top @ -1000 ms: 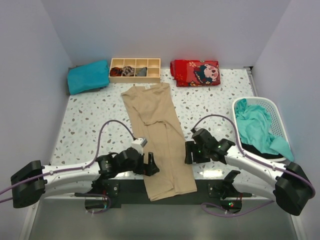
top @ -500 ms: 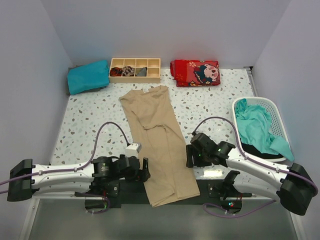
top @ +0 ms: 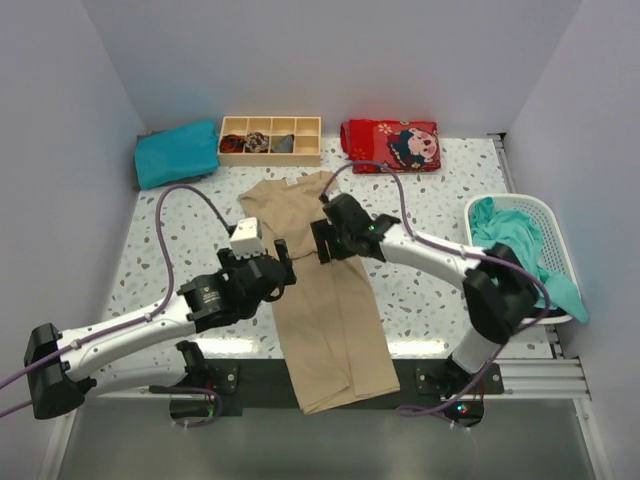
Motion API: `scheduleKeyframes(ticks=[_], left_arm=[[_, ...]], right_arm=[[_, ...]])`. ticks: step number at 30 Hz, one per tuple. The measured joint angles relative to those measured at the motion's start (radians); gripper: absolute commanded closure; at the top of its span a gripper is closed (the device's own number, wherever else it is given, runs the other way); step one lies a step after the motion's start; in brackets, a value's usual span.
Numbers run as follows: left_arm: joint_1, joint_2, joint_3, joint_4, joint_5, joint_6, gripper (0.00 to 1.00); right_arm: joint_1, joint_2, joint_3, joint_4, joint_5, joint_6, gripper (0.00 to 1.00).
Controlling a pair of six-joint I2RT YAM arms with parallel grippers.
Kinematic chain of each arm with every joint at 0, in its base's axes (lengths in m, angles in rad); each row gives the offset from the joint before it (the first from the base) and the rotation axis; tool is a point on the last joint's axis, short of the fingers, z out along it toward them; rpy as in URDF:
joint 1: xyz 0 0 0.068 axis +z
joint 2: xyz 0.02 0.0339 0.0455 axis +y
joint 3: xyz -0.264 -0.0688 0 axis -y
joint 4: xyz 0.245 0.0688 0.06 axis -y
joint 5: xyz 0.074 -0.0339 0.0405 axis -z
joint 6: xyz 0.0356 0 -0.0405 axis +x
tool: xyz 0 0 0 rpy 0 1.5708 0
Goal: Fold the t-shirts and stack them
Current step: Grab the bottom of the folded rectangular tshirt with both arms
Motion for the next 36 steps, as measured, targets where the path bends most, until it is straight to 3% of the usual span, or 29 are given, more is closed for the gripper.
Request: scheduleKeyframes(ticks=[8, 16, 26, 36], left_arm=[[0.064, -0.021, -0.002, 0.061, -0.050, 0.092, 0.00], [0.074, -0.078, -0.022, 0.091, -0.062, 0.112, 0.00], [0.079, 0.003, -0.023, 0.130, -0.041, 0.162, 0.00], [0.111, 0.028, -0.023, 0.170, -0.021, 0.214, 0.00]], right_arm=[[-0.140, 0.573, 0.700, 0.023, -0.105, -0.151, 0.30], [-0.167, 0.992, 1.211, -0.058, -0.223, -0.192, 0.30], [-0.229, 1.017, 1.234, -0.053, -0.194, -0.136, 0.30], [-0.308, 0.905, 1.025, 0.045, -0.101, -0.114, 0.30]])
